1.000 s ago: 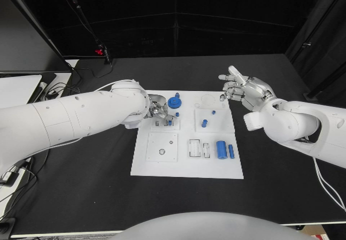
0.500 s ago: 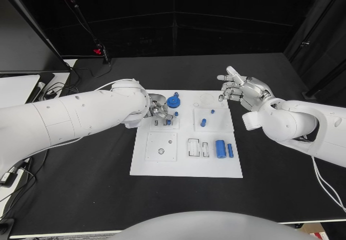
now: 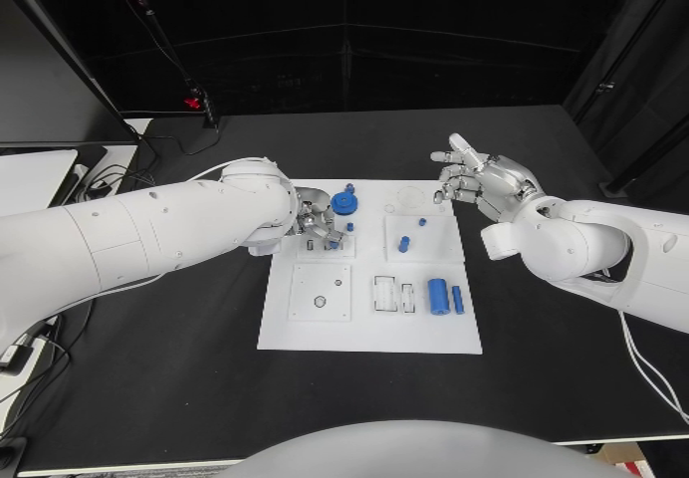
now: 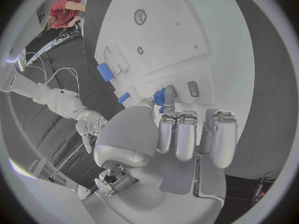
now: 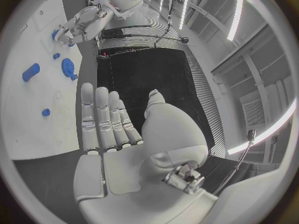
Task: Assemble the parts on the task board
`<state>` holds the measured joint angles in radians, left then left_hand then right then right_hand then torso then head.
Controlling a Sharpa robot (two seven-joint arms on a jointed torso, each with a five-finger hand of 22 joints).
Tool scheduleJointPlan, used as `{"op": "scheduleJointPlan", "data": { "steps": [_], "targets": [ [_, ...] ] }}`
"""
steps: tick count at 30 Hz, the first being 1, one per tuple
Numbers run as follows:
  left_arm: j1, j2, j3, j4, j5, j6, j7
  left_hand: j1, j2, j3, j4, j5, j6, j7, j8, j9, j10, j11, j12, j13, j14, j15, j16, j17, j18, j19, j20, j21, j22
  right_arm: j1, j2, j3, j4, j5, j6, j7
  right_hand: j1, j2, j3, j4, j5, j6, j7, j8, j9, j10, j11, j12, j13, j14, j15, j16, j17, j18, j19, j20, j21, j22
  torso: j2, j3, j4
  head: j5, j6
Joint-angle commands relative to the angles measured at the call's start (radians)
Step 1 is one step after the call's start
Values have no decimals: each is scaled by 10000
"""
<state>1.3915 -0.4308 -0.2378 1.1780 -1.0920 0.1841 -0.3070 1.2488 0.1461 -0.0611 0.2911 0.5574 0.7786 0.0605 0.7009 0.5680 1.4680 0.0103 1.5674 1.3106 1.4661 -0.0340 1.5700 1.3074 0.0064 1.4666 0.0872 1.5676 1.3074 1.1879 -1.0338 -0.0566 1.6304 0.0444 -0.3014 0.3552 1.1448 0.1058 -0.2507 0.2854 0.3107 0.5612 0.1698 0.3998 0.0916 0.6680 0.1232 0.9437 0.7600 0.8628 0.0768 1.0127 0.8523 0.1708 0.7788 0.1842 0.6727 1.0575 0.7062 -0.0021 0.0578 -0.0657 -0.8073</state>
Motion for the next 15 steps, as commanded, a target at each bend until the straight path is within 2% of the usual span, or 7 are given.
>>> {"op": "scheduleJointPlan", "data": {
  "steps": [1, 6, 10, 12, 15],
  "targets": [
    [8, 16, 6, -6, 33, 62, 116, 206, -69, 135, -5, 232, 73, -13, -60, 74, 1028, -80, 34, 2602, 1046, -68, 8, 2634, -64, 1042, -89, 32, 2634, 4, 6, 2, 7, 18, -1, -10, 8, 76, -58, -2, -12, -94, 80, 49, -10, -88, 13, 37, -27, -76, 3, 39, -26, 86, -35, 23, -65, -12, -2, -3, -2, -15, -7],
    [6, 21, 6, -23, 33, 41, 124, 542, -260, 462, -13, 696, 107, -22, -159, 226, 1028, -91, 34, 2602, 1046, -86, 8, 2634, -64, 1042, -106, 32, 2634, -13, -3, 1, -1, 18, -20, -30, 9, 85, -62, -4, -10, -111, 78, 58, -13, -100, 18, 45, -48, -92, 8, 45, -42, 86, -42, 27, -73, -22, 1, -4, -2, -30, -24],
    [6, 15, 6, -23, 33, 11, 152, 669, -368, 647, -13, 937, 124, -19, -217, 318, 1028, -89, 34, 2602, 1046, -88, 8, 2634, -64, 1042, -111, 32, 2634, -22, -6, -1, -11, 18, -21, -52, 10, 91, -64, -5, -7, -122, 78, 65, -14, -109, 20, 50, -61, -102, 10, 49, -53, 86, -46, 30, -78, -27, 2, -2, -4, -36, -30],
    [5, 11, 6, -22, 33, -41, 199, 792, -463, 854, -9, 1319, 142, -13, -263, 407, 1028, -85, 34, 2602, 1046, -91, 8, 2634, -64, 1042, -116, 32, 2634, -29, -5, -1, -20, 18, -15, -71, 11, 99, -67, -5, -5, -135, 79, 72, -16, -120, 24, 56, -75, -113, 14, 54, -65, 86, -51, 33, -84, -34, 1, -2, 0, -40, -32],
    [5, 3, 6, -25, 33, -169, 287, 872, -517, 998, -17, 1468, 161, -12, -287, 468, 1028, -85, 34, 2602, 1046, -92, 8, 2634, -64, 1042, -118, 32, 2634, -42, -9, -3, -32, 18, -8, -98, 13, 106, -69, -6, -4, -154, 79, 78, -18, -133, 28, 62, -91, -125, 17, 60, -78, 86, -56, 36, -90, -41, 1, -1, 6, -49, -33]
  ]
}}
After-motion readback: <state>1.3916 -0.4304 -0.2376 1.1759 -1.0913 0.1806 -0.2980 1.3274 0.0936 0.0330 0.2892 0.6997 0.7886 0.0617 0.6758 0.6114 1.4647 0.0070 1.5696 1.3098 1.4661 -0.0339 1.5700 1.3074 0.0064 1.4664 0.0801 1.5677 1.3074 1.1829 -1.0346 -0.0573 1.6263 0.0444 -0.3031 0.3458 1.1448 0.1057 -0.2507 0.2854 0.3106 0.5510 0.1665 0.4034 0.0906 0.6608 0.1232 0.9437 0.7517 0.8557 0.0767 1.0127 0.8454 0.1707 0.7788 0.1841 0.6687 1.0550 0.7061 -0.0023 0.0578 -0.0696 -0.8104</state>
